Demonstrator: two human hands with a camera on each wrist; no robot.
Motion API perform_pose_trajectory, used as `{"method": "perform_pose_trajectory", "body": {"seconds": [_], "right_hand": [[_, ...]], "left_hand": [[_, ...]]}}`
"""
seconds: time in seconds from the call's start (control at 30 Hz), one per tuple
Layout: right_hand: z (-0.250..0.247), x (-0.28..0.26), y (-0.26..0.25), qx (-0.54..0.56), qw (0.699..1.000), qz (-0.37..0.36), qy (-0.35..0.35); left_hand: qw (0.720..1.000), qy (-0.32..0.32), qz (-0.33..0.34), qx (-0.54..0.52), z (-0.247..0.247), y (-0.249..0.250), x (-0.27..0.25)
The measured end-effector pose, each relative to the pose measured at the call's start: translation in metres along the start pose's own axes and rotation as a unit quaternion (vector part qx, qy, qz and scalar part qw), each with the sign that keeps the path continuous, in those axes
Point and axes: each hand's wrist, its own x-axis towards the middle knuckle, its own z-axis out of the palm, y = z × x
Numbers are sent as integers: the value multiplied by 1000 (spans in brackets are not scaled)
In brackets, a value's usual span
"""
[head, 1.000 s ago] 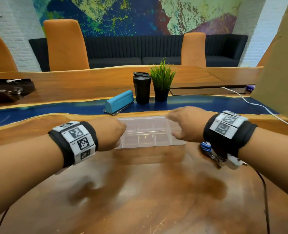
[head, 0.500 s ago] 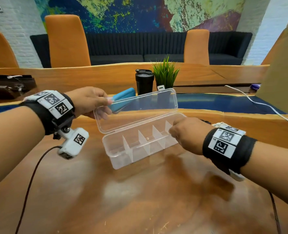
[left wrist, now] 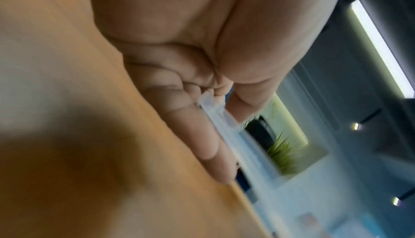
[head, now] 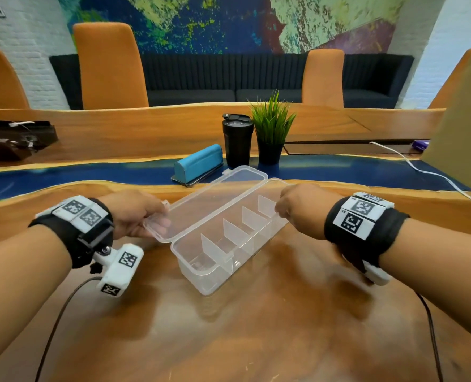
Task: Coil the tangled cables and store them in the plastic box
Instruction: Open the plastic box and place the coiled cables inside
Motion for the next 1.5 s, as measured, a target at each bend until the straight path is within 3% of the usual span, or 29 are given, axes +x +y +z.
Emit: {"method": "perform_pose_trajectory", "body": {"seconds": [0.3, 0.43, 0.53, 0.63, 0.77, 0.87, 1.0, 1.07, 1.2, 1.33, 1.43, 1.5], "right_hand": [[-2, 15, 9, 94, 994, 41, 20], [-33, 4, 45, 161, 979, 77, 103], [-50, -1, 83, 171, 969, 137, 110], [-49, -1, 108, 137, 973, 185, 29], [-33, 11, 107, 45, 977, 172, -115], [-23, 25, 97, -56, 972, 145, -176], [-4, 38, 84, -104, 949, 144, -261], [5, 43, 82, -149, 942, 139, -267], [6, 47, 81, -171, 946, 150, -231], [-24, 46, 85, -99, 968, 176, -150], [-54, 39, 87, 34, 975, 219, -3], [-73, 32, 73, 227, 947, 206, 94]], "left_hand": [[989, -16, 47, -139, -6, 12, -13], [966, -53, 39, -250, -9, 11, -6], [950, -75, 36, -300, -9, 13, -4], [933, -125, 37, -335, -9, 12, 2], [917, -128, 38, -376, -8, 6, 13], [910, -148, 49, -384, -10, 1, 20], [904, -154, 73, -391, -7, 2, 16], [903, -165, 81, -389, -4, 2, 8], [909, -163, 73, -377, -2, -5, -1], [918, -90, 69, -380, 6, -6, -5], [928, -55, 71, -361, 11, -3, -9], [930, -41, 73, -357, 13, -1, -11]]}}
